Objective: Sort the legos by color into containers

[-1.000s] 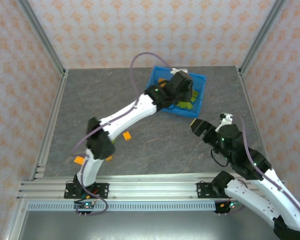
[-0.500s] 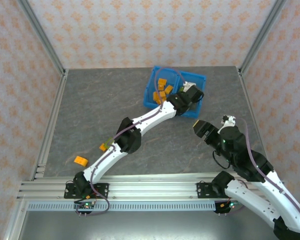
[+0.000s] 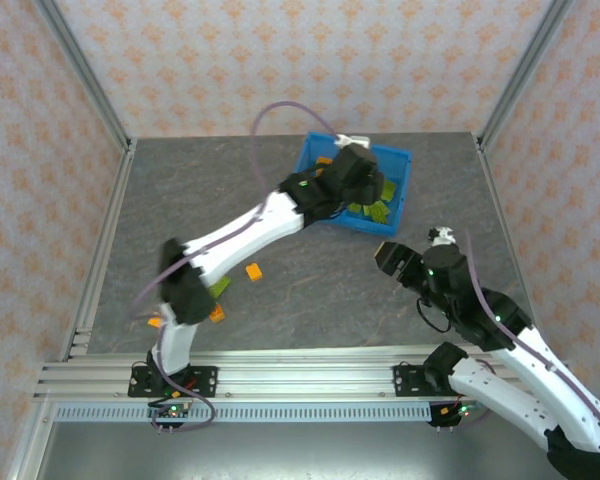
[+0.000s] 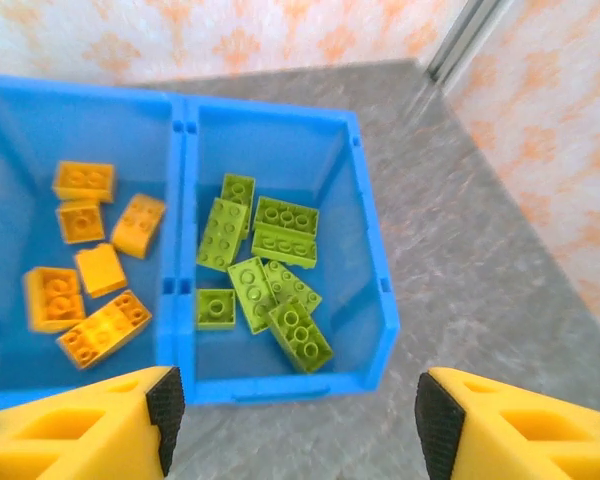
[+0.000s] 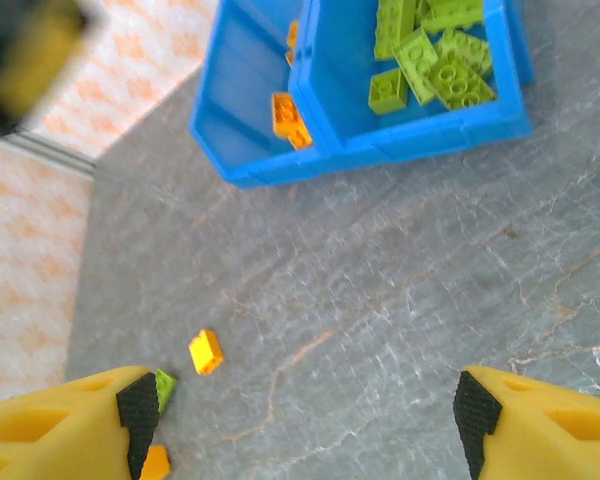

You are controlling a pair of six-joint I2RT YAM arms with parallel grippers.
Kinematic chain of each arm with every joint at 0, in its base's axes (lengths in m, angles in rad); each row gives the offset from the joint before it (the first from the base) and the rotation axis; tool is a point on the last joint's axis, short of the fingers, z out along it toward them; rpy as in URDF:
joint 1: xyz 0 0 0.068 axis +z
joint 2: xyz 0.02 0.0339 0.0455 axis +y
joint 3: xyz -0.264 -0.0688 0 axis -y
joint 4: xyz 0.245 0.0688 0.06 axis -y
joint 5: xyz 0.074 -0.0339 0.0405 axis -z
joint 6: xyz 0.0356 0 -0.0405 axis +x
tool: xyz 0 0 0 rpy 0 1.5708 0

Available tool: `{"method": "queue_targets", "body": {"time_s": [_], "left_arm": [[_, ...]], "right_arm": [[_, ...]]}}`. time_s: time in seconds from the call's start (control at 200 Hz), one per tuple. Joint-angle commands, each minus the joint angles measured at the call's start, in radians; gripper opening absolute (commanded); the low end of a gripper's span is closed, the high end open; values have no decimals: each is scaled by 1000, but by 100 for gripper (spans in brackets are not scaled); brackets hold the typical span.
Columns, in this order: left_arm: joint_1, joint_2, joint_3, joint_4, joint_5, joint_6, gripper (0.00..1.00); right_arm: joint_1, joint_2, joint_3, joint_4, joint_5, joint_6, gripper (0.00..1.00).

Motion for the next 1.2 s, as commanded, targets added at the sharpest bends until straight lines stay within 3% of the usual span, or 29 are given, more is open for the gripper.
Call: {"method": "queue_targets", "body": {"time_s": [0.0,0.105,0.23,0.34,0.526,0.736,0.996,1.071,1.196], "left_arm": [[-8,-253,-267,84,10,25,70],[-18,-512,-550,68,3,98,81],[-20,-803,-806,-39,-42,162,92],[-20,-1048,-942,-151,-40,221,100],[-18,-1362,-1042,-292,-30,230,100],[-19,-1482,-1034,-390,-39,106,100],[-19,-1499,-1024,-415,-4,52,100],[-19,-1490,-1026,-408,20,59,100],[-18,-1471,-1021,-407,34,64,100]], "right_arm": [[8,62,-8,56,-80,-63,79],[33,153,-3,137,-153,-98,79],[136,320,55,196,-107,-161,79],[221,512,144,240,-92,-223,79],[338,915,380,262,-95,-337,79],[382,1301,641,228,-43,-414,79],[386,1532,832,161,13,-446,81],[390,1572,862,146,22,-447,77],[393,1626,899,118,38,-431,61]]}}
